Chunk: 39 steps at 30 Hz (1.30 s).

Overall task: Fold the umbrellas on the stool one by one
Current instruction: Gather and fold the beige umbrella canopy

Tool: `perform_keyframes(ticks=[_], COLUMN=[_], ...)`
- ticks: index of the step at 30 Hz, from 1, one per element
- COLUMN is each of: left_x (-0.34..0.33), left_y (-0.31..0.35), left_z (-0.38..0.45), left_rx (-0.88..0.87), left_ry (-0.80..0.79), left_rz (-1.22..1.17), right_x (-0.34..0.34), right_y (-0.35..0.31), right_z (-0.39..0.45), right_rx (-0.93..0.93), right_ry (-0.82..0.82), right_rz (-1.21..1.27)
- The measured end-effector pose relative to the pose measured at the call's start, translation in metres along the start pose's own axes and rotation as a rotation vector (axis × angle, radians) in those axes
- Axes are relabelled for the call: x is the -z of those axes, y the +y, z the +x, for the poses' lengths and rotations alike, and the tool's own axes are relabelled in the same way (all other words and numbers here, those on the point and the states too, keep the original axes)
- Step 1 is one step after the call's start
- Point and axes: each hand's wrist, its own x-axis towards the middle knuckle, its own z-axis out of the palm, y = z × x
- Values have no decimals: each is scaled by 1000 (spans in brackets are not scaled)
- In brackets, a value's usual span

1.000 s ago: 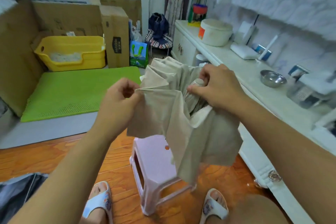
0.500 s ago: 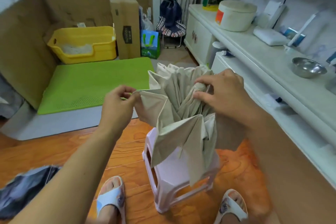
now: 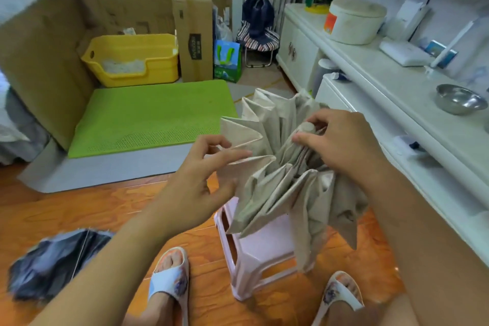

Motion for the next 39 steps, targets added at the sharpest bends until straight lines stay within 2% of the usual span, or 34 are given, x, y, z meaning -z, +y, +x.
perform_keyframes(ticks=[3,5,7,12,14,18,21,27,35,39], left_x=[-9,-12,-11,-15,-18,-3,6,10,7,6], left_y=[-13,-17,-18,-21,-22,-25,-24,-20,-22,-24], left_z=[-2,1,9,17,17,13,9,10,14,15], left_rx=[62,116,94,-72,-45,64,10,57,145,154], left_ry=[10,81,106,-71,-151,-186,-142,-13,85,29], left_rz=[140,149,155,288,325,142,168,290,263,261], right_x=[0,3,6,7,7,12,14,10,21,20], right_y=[-1,-4,-4,-2,0,7,10,13,14,16], right_z=[-9,-14,-18,-20,-18,-14,-12,-7,-7,-1], right_rx=[-11,-13,-20,-46,-46,-66,-93,-143,107,147], right_ry=[9,-5,5,6,-4,13,26,-14,-222,-189], right_rz=[14,34,48,39,20,-20,-49,-125,3,-5])
